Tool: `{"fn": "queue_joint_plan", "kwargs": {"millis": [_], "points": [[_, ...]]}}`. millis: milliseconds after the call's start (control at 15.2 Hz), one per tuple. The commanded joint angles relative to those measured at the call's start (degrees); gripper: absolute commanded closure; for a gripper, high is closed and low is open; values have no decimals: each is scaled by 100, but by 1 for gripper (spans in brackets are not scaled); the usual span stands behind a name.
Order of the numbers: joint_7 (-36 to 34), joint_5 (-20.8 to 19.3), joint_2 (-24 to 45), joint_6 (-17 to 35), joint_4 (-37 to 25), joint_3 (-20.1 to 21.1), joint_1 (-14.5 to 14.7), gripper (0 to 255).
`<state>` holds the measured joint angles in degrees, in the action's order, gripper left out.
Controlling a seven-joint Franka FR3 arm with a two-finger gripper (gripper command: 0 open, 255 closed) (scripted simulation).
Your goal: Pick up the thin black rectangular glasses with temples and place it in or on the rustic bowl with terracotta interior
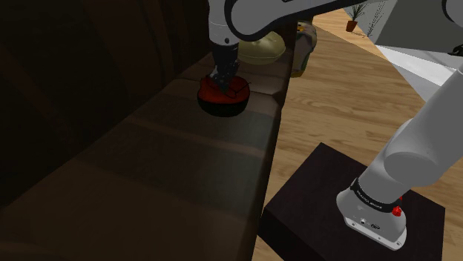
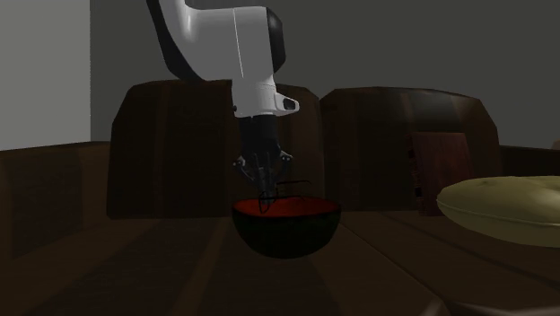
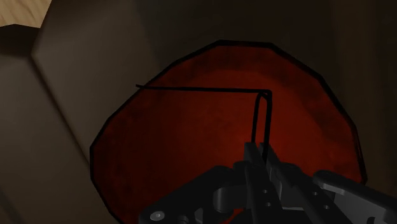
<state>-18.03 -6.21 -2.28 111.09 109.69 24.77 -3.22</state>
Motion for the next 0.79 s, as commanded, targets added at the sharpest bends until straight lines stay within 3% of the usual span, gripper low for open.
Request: {"fn": "queue_joint_plan", "kwargs": {"millis": [0,66,132,462,726], "points": [[-1,0,-1,2,2,0,0,255],[0,0,0,1,1,0,0,255],[0,0,0,1,1,0,0,0],[0,0,0,1,1,0,0,0],[43,63,-95,-707,-622,21,23,0]]}}
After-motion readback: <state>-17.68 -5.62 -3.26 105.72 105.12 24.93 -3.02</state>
